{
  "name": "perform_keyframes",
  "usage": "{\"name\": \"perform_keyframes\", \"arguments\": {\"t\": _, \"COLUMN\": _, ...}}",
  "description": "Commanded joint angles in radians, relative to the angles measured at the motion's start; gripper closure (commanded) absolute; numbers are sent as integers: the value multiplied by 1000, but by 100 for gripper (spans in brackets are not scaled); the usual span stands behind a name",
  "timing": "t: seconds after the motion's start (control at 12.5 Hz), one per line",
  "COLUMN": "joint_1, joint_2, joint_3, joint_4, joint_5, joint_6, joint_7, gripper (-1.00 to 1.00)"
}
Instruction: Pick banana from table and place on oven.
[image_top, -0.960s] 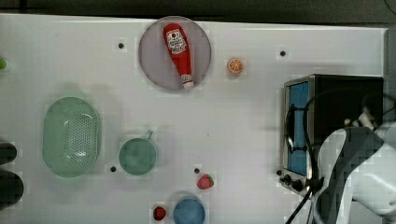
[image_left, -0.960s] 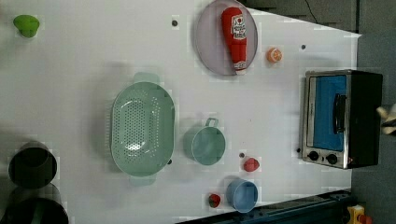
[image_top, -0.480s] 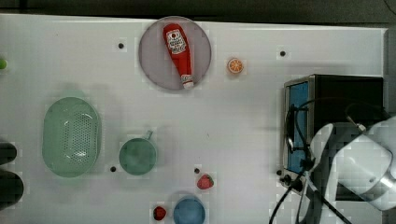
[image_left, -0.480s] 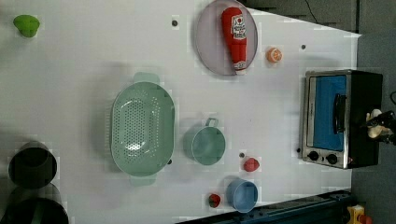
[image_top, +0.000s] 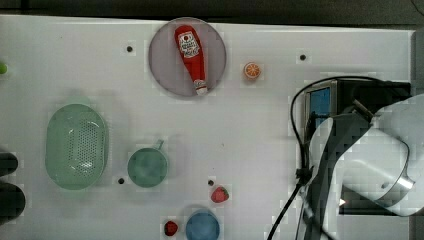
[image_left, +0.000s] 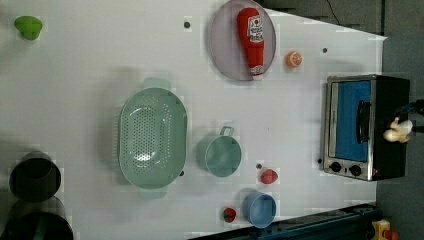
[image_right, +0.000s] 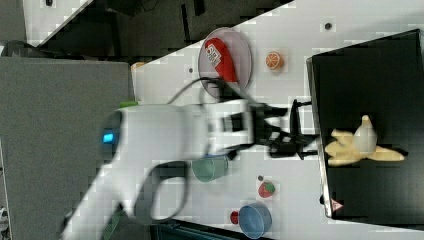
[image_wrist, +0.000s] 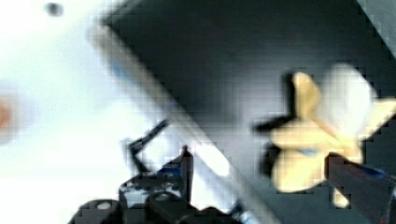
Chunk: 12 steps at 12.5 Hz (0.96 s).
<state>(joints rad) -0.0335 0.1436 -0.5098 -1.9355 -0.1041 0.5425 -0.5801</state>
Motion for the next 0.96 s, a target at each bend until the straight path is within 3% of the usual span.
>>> {"name": "perform_keyframes", "arguments": {"t": 0.08, "joint_1": 66, "joint_2": -108, "joint_3": 101, "joint_4": 50, "joint_5": -10, "joint_6": -72, "joint_7": 134, "gripper": -100}}
{"name": "perform_keyframes", "arguments": {"t": 0.32, "joint_1": 88, "joint_2": -233, "joint_3": 238, "joint_4": 49, "joint_5": -8, "joint_6": -289, "joint_7": 500, "gripper": -100}}
{"name": "perform_keyframes", "arguments": {"t": 0.56, "joint_1": 90, "joint_2": -331, "joint_3": 349, "joint_4": 34, "joint_5": 1, "joint_6": -338, "joint_7": 846, "gripper": -100}}
{"name": "perform_keyframes", "arguments": {"t": 0.96, "joint_1": 90, "joint_2": -454, "joint_3": 422, "joint_4": -58, "joint_5": 14, "joint_6": -349, "joint_7": 910, "gripper": -100}}
